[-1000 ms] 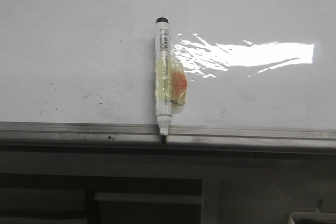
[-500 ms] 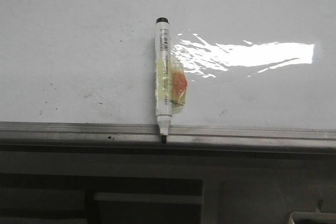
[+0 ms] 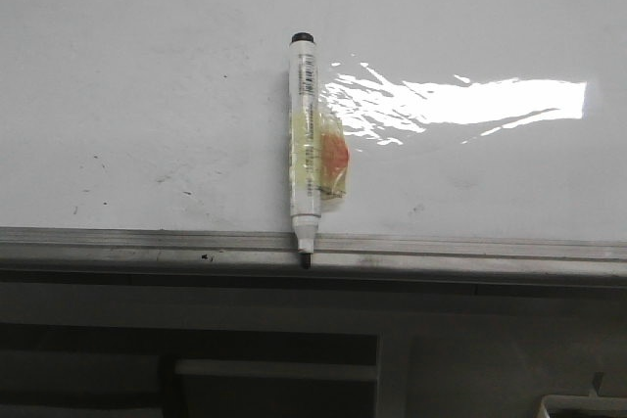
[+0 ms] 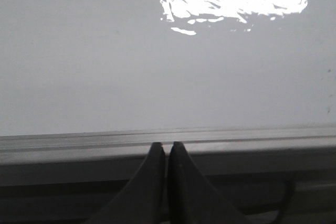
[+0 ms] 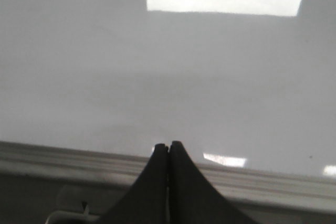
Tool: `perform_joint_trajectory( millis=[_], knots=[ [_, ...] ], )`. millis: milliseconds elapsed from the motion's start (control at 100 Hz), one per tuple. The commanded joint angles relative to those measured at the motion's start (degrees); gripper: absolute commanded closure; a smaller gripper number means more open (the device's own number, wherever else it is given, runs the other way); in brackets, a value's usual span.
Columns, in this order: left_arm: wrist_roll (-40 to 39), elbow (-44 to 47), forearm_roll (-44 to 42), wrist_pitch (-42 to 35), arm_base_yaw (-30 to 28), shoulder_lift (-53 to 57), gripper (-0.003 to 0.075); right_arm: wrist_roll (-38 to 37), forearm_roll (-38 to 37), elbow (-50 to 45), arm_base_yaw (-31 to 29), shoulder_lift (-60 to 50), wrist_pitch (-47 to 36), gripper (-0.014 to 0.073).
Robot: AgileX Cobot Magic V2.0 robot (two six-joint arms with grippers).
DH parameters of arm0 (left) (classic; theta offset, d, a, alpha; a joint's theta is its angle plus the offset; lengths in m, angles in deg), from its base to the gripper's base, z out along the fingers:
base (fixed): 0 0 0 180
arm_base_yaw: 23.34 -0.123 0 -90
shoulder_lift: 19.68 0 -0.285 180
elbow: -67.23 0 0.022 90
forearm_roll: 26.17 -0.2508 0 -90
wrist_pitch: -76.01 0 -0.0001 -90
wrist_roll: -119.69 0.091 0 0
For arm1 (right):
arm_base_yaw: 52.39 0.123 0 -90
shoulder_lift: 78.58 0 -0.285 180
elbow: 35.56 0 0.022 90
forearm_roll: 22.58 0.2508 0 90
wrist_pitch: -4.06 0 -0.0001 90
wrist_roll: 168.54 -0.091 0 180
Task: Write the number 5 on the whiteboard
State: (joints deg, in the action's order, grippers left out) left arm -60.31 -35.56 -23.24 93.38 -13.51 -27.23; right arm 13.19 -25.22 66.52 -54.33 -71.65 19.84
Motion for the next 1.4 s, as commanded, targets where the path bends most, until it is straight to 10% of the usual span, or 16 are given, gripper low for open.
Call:
perform_joint_trajectory(
  millis=[0,240,630,1120,1390],
  knots=[
    [-0.5,1.4,9.3,-7.1,-0.2,1.5,0.0741,0.3,3.0,-1.3,-0.5,-0.7,-10.8,0.0657],
    [-0.5,1.4,34.6,-14.2,-0.2,1.5,0.0741,0.3,21.8,-1.3,-0.5,-0.7,-19.7,0.0657],
    [-0.5,0.9,46.0,-18.5,-0.2,1.5,0.0741,0.4,30.1,3.0,-0.5,-0.6,-18.8,0.0657],
    [2.9,-12.8,24.4,-6.0,0.1,-7.3,0.0733,5.7,22.0,15.7,-0.2,0.7,-2.3,0.0657],
    [13.1,-27.9,19.4,11.7,0.1,-31.5,0.0367,14.9,22.0,22.6,-0.2,9.8,12.2,0.0546]
  ],
)
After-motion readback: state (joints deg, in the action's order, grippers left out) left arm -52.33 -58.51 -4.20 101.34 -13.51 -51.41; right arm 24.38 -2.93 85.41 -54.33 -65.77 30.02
